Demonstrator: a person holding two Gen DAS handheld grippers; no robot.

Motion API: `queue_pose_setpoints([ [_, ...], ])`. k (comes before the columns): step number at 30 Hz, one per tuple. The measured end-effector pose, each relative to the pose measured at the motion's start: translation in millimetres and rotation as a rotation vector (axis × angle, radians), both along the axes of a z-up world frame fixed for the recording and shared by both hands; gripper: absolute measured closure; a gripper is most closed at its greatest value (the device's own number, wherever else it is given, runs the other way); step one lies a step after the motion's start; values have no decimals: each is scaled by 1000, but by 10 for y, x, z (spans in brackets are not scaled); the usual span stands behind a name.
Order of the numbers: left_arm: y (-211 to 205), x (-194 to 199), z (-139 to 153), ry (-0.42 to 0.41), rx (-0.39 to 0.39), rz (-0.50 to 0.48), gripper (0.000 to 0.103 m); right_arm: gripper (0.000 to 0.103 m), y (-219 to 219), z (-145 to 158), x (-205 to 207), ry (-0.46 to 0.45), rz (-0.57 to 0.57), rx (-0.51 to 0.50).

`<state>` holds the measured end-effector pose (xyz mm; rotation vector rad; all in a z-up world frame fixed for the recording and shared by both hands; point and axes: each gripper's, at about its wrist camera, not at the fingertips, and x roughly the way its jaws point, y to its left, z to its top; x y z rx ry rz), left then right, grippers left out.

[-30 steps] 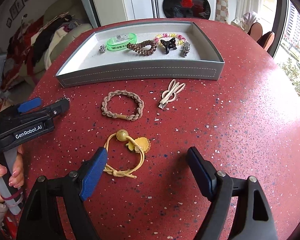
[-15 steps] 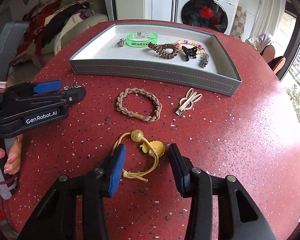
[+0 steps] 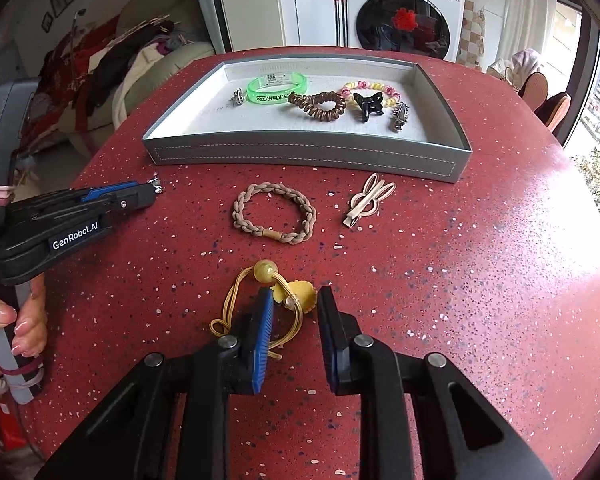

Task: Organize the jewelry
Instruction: 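Grasp the silver heart pendant with the left gripper while the right gripper grasps the yellow hair tie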

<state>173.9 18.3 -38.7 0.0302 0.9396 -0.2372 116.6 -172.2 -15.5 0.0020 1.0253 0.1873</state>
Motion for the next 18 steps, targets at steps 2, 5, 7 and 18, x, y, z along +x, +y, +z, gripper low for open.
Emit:
queue_pose_setpoints([
  [2,2,-15,36,-4,-10,-1,67,78,-45,32,-6,-5,-9,16],
  [5,1,-42,103,-11,-22,-8,67,78,-113,87,10,-11,-22,48],
  [7,-9,-54,155,-17,-28,-12,67,78,-156,132,30,-19,-29,65],
  [18,-88,8,520,-57,-80,-24,67,78,-392,530,351,-85,-44,158],
])
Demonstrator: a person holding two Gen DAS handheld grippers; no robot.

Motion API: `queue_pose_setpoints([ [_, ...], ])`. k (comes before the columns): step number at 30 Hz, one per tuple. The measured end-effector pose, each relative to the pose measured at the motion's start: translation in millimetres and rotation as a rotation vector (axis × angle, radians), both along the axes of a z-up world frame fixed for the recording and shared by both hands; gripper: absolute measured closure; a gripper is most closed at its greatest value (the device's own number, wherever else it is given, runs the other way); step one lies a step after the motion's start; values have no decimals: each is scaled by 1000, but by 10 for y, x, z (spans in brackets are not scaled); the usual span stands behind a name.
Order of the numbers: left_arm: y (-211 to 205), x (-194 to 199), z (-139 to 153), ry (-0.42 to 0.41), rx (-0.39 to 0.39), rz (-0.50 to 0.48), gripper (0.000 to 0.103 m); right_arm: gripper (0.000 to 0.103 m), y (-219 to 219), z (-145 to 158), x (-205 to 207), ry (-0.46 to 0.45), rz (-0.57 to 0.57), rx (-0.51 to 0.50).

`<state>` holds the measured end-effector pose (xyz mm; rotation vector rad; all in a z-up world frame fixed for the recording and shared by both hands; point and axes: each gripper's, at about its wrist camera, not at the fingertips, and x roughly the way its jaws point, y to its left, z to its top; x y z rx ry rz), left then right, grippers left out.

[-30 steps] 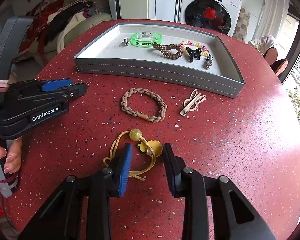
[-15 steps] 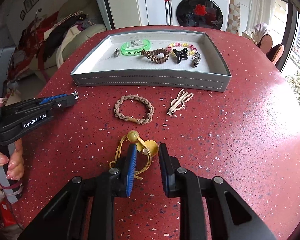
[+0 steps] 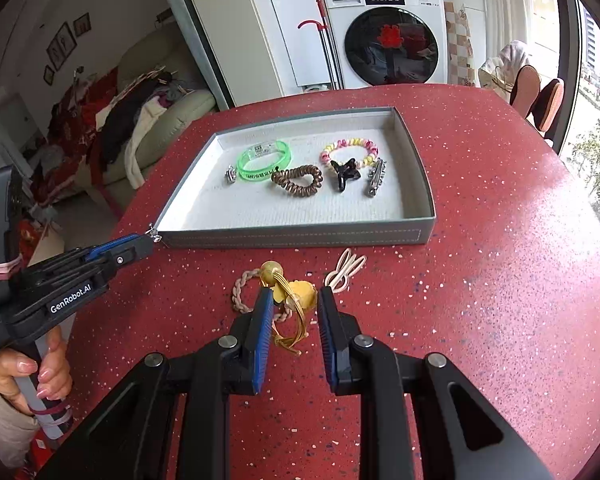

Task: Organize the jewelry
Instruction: 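Grasp the silver heart pendant with the left gripper while the right gripper grasps the yellow hair tie, then lower the pendant into the tray with the left gripper while the right gripper releases the yellow hair tie there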

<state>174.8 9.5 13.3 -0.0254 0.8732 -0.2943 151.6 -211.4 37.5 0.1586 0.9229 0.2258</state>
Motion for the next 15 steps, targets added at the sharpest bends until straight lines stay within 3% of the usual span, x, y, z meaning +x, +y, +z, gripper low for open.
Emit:
queue_pose_setpoints([
  [7,-113,205,264,-58,20,-7,67,78,-87,168,350,-40,-3,15],
  [15,-160,663,477,-101,36,28,67,78,-162,122,784,-24,-22,66],
])
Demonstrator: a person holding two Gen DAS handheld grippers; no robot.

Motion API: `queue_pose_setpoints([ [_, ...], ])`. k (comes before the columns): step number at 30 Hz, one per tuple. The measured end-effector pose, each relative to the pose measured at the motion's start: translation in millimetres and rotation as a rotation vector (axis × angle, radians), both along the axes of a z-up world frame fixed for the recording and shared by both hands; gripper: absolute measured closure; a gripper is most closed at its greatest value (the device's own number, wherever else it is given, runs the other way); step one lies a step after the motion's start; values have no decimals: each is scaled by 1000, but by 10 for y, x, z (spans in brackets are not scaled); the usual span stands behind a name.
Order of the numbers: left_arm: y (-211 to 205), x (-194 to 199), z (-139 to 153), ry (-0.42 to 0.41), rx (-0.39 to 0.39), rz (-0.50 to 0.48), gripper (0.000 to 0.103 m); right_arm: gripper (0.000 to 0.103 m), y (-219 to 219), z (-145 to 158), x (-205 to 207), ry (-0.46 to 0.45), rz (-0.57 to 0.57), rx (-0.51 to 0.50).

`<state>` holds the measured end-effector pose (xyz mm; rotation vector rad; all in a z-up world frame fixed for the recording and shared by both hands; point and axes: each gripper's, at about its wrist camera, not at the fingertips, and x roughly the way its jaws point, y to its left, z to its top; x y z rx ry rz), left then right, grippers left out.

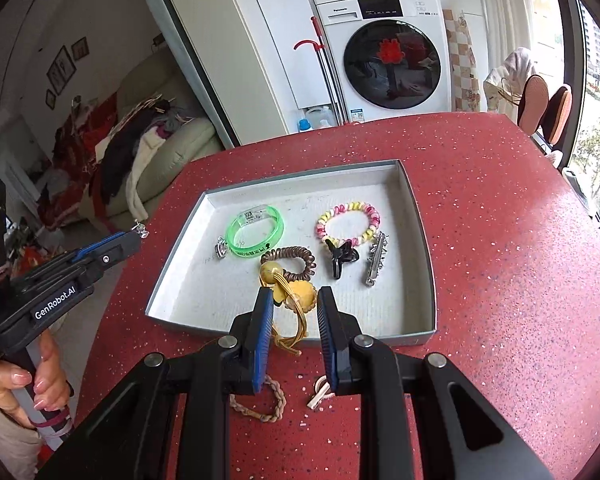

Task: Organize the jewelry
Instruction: 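Lower the pendant into the tray with the left gripper while the right gripper releases the yellow hair tie there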

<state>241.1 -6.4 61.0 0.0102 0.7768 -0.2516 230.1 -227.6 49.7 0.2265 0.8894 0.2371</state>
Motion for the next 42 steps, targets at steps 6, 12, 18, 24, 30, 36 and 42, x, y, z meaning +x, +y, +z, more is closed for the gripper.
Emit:
queue_pose_setpoints([
  [6,-82,359,-86,20,19,19,67,78,-9,-159,286,46,-4,-16],
  [12,-201,472,-424,80,58,10,67,78,-32,-404,409,104,-5,-21],
  [18,-282,516,-661,99,105,14,67,78,-43,-607,527,145,-15,-57],
  [24,-347,524,-819,99,161,14,67,78,-66,-676,609,143,-43,-116],
  [30,-365,548,-913,111,178,25,67,78,-84,-738,641,144,-55,-162],
  [36,-407,533,-990,115,216,17,67,72,4,-752,625,140,-32,-196],
  [42,-389,521,-973,126,208,31,67,41,25,-632,549,103,-30,-155],
])
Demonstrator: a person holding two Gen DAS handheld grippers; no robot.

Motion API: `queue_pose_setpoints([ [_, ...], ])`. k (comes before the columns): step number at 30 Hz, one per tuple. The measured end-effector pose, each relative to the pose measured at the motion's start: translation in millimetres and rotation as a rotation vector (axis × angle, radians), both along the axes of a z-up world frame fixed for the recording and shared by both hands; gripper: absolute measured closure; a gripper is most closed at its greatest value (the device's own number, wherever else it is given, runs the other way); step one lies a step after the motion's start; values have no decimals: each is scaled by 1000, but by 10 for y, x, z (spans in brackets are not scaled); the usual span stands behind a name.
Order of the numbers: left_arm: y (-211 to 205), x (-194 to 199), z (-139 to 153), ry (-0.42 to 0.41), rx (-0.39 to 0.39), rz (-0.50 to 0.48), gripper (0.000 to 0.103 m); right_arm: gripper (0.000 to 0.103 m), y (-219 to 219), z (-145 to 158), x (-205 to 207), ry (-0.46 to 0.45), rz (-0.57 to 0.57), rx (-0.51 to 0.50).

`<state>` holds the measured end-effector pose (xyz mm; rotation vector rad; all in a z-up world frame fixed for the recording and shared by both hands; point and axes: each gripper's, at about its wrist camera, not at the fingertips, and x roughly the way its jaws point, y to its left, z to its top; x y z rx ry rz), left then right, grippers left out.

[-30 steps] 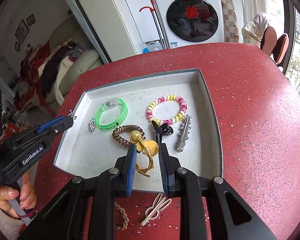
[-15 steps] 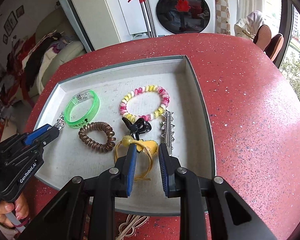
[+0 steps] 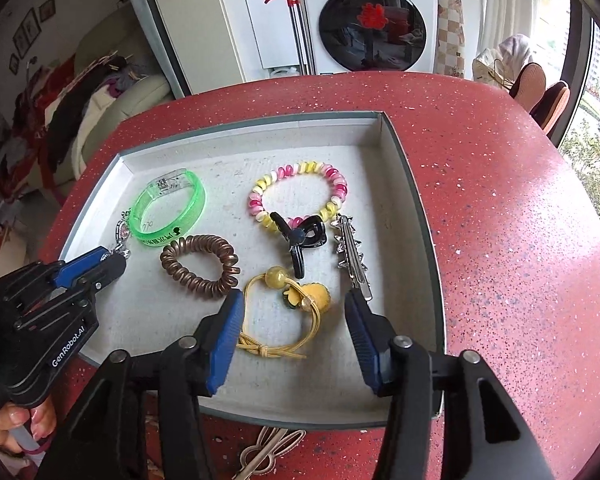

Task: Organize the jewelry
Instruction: 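Lower the pendant into the tray with the left gripper while the right gripper releases the yellow hair tie there, then open both grippers and withdraw them toward the braided bracelet and white bow clip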

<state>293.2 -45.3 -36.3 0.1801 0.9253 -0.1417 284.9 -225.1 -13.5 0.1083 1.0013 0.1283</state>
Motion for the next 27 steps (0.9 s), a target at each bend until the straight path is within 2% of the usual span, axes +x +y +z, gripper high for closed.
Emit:
queue_pose_setpoints([
  [7,46,-30,66,-20,-15,12,67,32,-33,125,-108,-35,-21,51],
  [15,0,-58,90,-24,-19,0,66,32,-59,185,-202,-46,-34,76],
  [22,29,-102,234,-64,-33,15,65,32,-30,201,-251,-47,-32,78],
  [23,36,-109,252,-68,-35,17,35,31,-24,204,-256,-47,-32,78],
  [24,53,-126,275,-78,-41,25,15,31,-19,209,-264,-49,-31,79],
  [25,77,-158,311,-104,-50,38,0,31,-17,214,-272,-50,-31,80],
  [27,97,-213,389,-149,-63,48,0,31,-10,216,-287,-50,-31,81],
])
